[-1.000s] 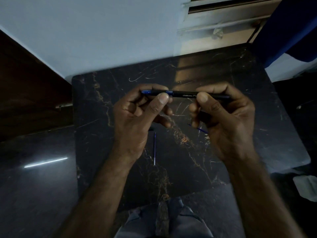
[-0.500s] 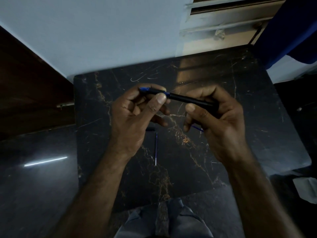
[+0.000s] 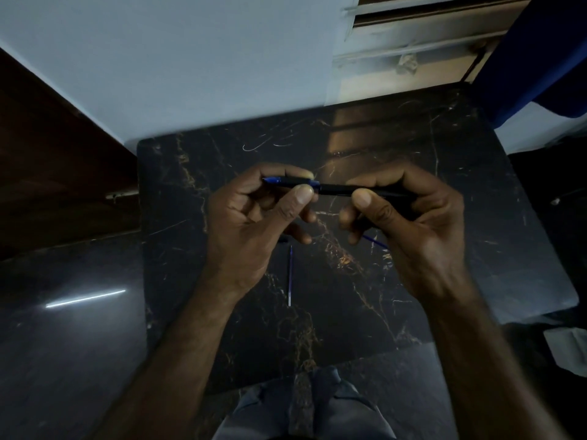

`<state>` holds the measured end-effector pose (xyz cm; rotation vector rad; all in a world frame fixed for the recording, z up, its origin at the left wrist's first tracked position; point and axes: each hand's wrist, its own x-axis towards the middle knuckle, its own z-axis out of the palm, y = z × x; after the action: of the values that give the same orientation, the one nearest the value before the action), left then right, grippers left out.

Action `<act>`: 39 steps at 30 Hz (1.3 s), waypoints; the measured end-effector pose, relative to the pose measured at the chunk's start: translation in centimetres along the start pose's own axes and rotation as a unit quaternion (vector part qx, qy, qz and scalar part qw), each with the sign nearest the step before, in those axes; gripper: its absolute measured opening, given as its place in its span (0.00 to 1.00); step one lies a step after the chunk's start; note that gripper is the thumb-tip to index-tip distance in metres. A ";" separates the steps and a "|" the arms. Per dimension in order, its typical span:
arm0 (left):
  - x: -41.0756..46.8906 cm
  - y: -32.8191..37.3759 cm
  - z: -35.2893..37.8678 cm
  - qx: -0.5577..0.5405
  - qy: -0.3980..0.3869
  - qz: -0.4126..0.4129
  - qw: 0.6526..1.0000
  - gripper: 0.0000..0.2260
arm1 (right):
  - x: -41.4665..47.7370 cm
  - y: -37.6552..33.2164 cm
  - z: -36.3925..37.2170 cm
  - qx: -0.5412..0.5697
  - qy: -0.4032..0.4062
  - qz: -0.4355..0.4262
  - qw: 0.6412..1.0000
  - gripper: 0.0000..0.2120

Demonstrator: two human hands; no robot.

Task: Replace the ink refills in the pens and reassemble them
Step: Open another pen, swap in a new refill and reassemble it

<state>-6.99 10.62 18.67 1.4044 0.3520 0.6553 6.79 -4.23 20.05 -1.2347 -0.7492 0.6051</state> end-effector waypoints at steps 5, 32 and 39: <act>0.2 0.5 -0.2 0.023 -0.021 0.009 0.999 0.08 | -0.4 -0.1 0.1 0.009 0.020 -0.006 1.000 0.08; -0.4 1.1 0.6 -0.002 -0.058 0.008 0.998 0.06 | -0.8 -1.4 -1.0 0.015 -0.005 0.013 1.000 0.06; -0.5 0.1 2.0 -0.055 -0.020 0.013 0.998 0.06 | -0.2 -1.1 -1.0 -0.024 0.038 0.062 0.997 0.19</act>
<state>-6.21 8.79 19.01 1.3167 0.2625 0.6568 7.46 -5.22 20.91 -1.3490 -0.6307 0.6405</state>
